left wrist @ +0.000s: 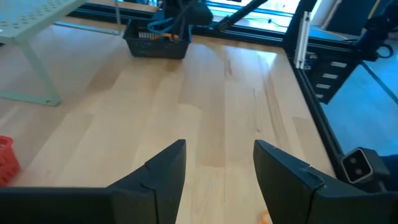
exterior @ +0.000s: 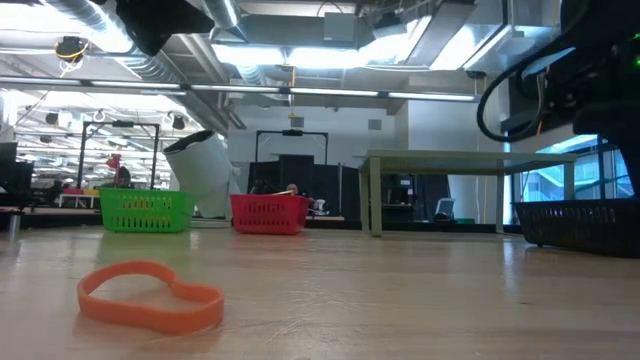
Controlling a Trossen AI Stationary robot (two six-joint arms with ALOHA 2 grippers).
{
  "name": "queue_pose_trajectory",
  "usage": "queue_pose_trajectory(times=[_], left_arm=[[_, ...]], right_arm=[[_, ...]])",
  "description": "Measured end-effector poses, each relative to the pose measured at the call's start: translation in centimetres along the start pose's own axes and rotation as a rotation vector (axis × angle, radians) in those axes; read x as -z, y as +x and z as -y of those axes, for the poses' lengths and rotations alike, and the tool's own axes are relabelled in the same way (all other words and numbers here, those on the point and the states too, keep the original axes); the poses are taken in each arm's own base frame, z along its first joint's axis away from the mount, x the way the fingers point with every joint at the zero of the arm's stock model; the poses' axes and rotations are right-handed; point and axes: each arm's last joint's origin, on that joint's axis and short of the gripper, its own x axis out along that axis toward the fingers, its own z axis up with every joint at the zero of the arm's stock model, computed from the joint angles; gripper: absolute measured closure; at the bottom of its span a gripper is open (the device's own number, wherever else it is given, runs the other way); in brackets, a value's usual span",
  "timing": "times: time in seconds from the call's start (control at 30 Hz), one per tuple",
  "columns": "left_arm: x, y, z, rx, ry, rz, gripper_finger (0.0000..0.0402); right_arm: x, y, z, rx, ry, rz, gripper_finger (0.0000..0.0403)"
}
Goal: Pick & Place Office Desk Supplies
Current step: Put the blue rubber band into the black basket, then put the orange rubber band into the black basket
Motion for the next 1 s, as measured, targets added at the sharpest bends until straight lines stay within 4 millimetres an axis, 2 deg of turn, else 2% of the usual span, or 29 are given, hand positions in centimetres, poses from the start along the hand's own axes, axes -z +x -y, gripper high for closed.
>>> queue_pose_trajectory(times=[0.1, 0.3, 0.53, 0.67, 1.0], left_arm=[[0.0, 0.0, 0.0, 0.014, 0.000, -0.006, 0.0219], [0.0, 0.0, 0.0, 0.015, 0.030, -0.007, 0.0219], [0.1, 0.0, 0.0, 0.020, 0.041, -0.016, 0.0219], [0.2, 0.0, 0.1, 0.055, 0.041, -0.032, 0.0219], [0.3, 0.0, 0.5, 0.180, 0.077, -0.082, 0.0219]], right_arm=[[-0.2, 0.0, -0.1, -0.008, 0.015, 0.003, 0.0372], [-0.3, -0.4, -0.2, -0.021, 0.029, 0.024, 0.0289], [-0.8, -2.1, -0.6, -0.047, -0.006, 0.083, 0.0203], [-0.9, -2.9, -0.3, -0.020, -0.011, 0.104, 0.0188], [-1.1, -2.9, -0.4, -0.024, -0.009, 0.147, 0.0195]])
